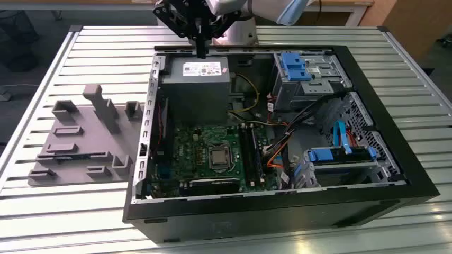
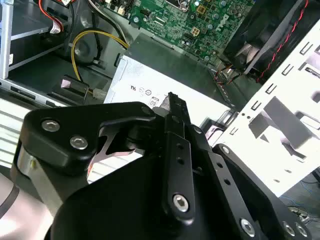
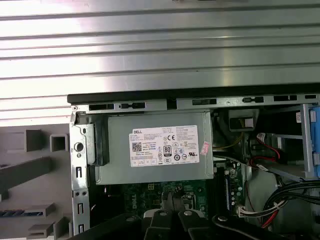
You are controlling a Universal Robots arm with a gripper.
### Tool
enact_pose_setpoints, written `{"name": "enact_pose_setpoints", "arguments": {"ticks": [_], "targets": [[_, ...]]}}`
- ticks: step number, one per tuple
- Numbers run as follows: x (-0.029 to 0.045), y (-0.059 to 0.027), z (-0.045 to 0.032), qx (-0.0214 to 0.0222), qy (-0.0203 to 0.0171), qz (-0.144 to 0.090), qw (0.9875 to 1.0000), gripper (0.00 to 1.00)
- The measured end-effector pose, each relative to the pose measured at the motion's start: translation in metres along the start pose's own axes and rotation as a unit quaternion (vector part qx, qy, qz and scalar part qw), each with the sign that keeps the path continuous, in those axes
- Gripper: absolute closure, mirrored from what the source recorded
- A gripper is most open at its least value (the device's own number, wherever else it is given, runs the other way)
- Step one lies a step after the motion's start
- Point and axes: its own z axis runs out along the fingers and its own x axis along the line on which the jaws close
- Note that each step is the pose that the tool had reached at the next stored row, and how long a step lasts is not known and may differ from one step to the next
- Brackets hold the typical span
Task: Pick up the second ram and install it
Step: 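Reach for the second ram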
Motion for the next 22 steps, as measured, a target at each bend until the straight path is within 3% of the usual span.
{"name": "enact_pose_setpoints", "arguments": {"ticks": [9, 22], "targets": [[0.0018, -0.0001, -0.0001, 0.0000, 0.0000, 0.000, 1.0000, 0.89], [0.0133, -0.0010, -0.0002, 0.0000, 0.0000, 0.000, 1.0000, 0.89]]}}
